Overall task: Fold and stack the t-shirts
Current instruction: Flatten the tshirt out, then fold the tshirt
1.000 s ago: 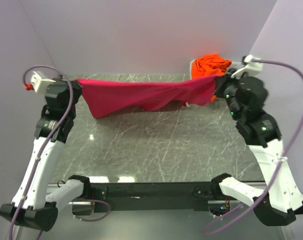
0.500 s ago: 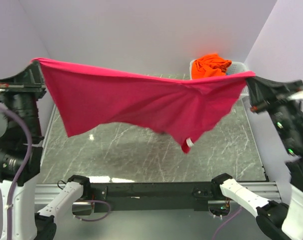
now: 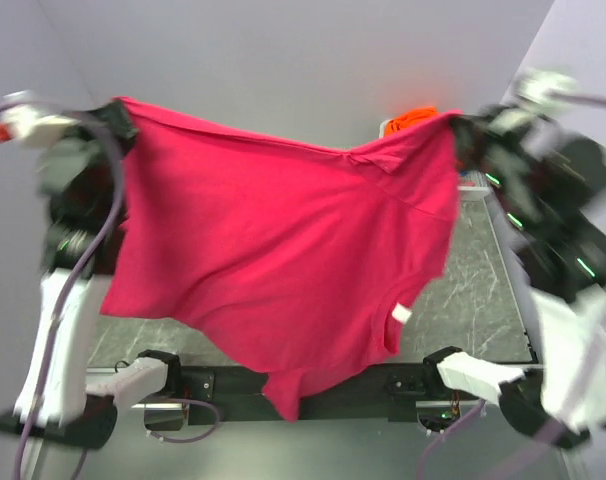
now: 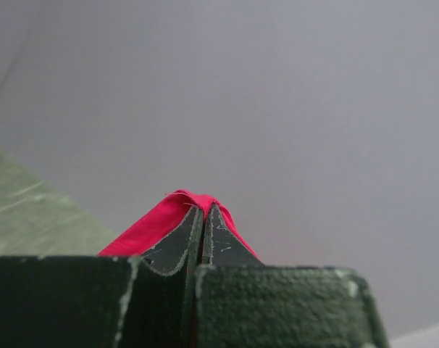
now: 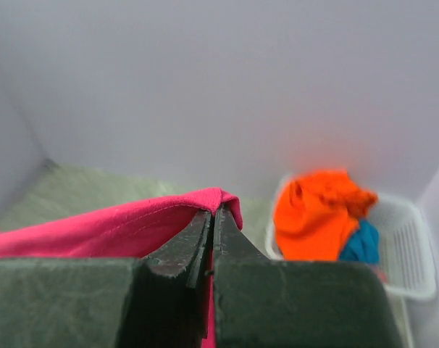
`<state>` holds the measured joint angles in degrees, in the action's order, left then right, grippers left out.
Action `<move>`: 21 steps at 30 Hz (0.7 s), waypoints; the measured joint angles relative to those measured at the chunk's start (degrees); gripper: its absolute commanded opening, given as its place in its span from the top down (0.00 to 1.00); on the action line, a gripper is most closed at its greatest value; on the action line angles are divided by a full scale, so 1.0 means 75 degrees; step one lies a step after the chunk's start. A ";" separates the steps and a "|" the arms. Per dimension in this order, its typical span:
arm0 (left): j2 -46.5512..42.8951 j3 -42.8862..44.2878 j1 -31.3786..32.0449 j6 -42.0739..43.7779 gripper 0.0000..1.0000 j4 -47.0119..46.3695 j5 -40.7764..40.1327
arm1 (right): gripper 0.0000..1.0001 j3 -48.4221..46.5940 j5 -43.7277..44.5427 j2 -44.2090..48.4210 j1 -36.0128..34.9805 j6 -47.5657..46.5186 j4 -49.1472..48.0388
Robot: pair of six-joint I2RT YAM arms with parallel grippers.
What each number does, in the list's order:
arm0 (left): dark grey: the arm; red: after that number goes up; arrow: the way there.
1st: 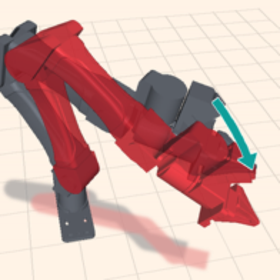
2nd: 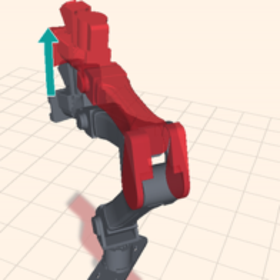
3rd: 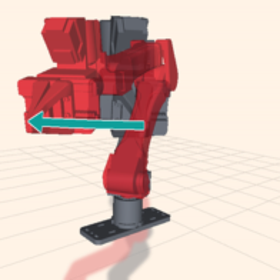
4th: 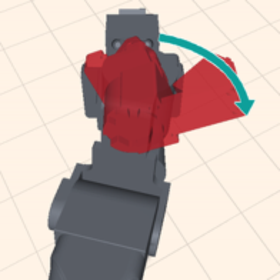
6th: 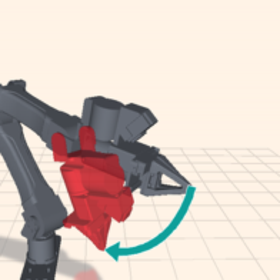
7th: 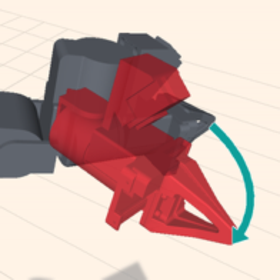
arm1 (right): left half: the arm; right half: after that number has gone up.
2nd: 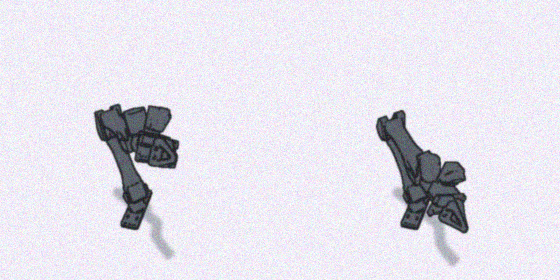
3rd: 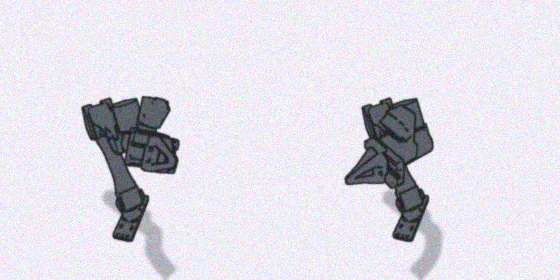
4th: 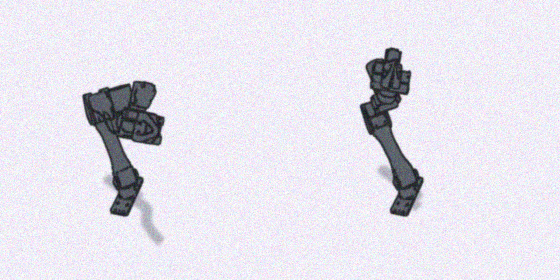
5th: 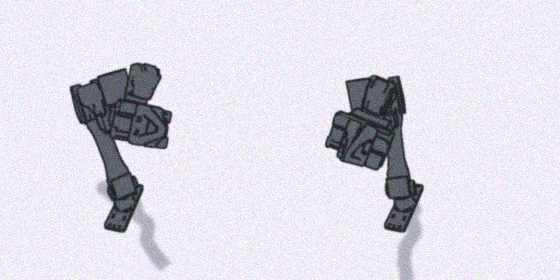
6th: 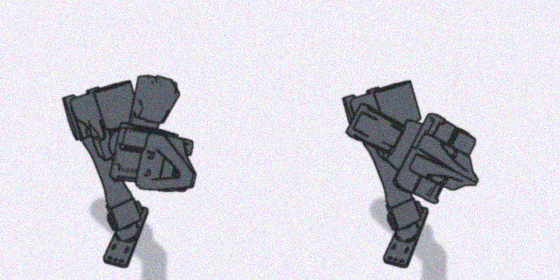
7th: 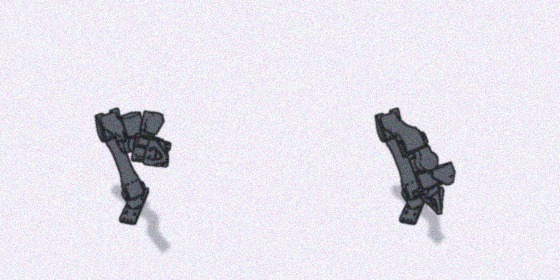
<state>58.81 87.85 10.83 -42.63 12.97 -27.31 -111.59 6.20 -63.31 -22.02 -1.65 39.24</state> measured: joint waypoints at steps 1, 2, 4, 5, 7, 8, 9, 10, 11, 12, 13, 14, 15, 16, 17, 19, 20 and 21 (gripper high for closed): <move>0.0396 -0.0149 -0.0006 0.0000 0.99 -0.0047 -0.0119 | 1.00 0.0169 0.0087 -0.0370 0.0111 -0.0023 -0.0052; 0.0740 -0.0306 -0.0026 -0.0003 0.99 -0.0119 -0.0207 | 1.00 0.0379 0.0163 -0.0766 0.0201 -0.0029 -0.0143; 0.1562 -0.0726 -0.0073 -0.0003 0.99 -0.0335 -0.0341 | 1.00 0.0836 0.0315 -0.1457 0.0361 -0.0026 -0.0303; 0.1947 -0.0965 -0.0108 -0.0006 0.99 -0.0437 -0.0364 | 1.00 0.1102 0.0376 -0.1894 0.0423 -0.0017 -0.0411; 0.2879 -0.1489 -0.0192 -0.0009 0.99 -0.0586 -0.0370 | 1.00 0.1766 0.0408 -0.2894 0.0519 0.0044 -0.0697; 0.3290 -0.1673 -0.0233 -0.0015 0.99 -0.0664 -0.0358 | 1.00 0.2025 0.0358 -0.3418 0.0565 0.0096 -0.0766; 0.3762 -0.1807 -0.0289 -0.0015 0.99 -0.0711 -0.0321 | 1.00 0.2162 0.0248 -0.4004 0.0595 0.0169 -0.0766; 0.4342 -0.1851 -0.0361 -0.0015 0.99 -0.0720 -0.0283 | 1.00 0.2186 0.0134 -0.4607 0.0618 0.0265 -0.0766; 0.4838 -0.1833 -0.0431 -0.0012 0.99 -0.0804 -0.0236 | 1.00 0.2145 0.0029 -0.5161 0.0632 0.0335 -0.0787; 0.5304 -0.1784 -0.0495 -0.0009 0.99 -0.0866 -0.0187 | 1.00 0.2075 -0.0082 -0.5750 0.0644 0.0420 -0.0801; 0.5727 -0.1664 -0.0562 -0.0009 0.99 -0.0866 -0.0152 | 1.00 0.1900 -0.0184 -0.6309 0.0647 0.0501 -0.0737; 0.6222 -0.1460 -0.0632 -0.0003 0.99 -0.0833 -0.0099 | 1.00 0.1702 -0.0259 -0.6747 0.0656 0.0554 -0.0682; 0.6738 -0.1177 -0.0699 -0.0006 0.99 -0.0772 -0.0052 | 1.00 0.1378 -0.0326 -0.7280 0.0656 0.0618 -0.0597; 0.7073 -0.0959 -0.0734 -0.0003 0.99 -0.0717 -0.0032 | 1.00 0.1029 -0.0373 -0.7734 0.0656 0.0676 -0.0533; 0.7434 -0.0676 -0.0781 -0.0003 0.99 -0.0662 -0.0006 | 1.00 0.0717 -0.0388 -0.8090 0.0656 0.0726 -0.0507; 0.7912 -0.0294 -0.0839 0.0012 0.99 -0.0664 0.0015 | 1.00 0.0294 -0.0414 -0.8548 0.0656 0.0836 -0.0495; 0.8029 -0.0192 -0.0851 0.0015 0.99 -0.0664 0.0015 | 1.00 0.0224 -0.0428 -0.8612 0.0656 0.0877 -0.0493; 0.8070 -0.0154 -0.0854 0.0015 0.99 -0.0667 0.0017 | 1.00 0.0216 -0.0440 -0.8615 0.0656 0.0915 -0.0481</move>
<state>119.33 86.70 4.43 -42.52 7.97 -27.18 -109.97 2.90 -127.92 -17.10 5.21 35.64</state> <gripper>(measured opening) 0.018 0.010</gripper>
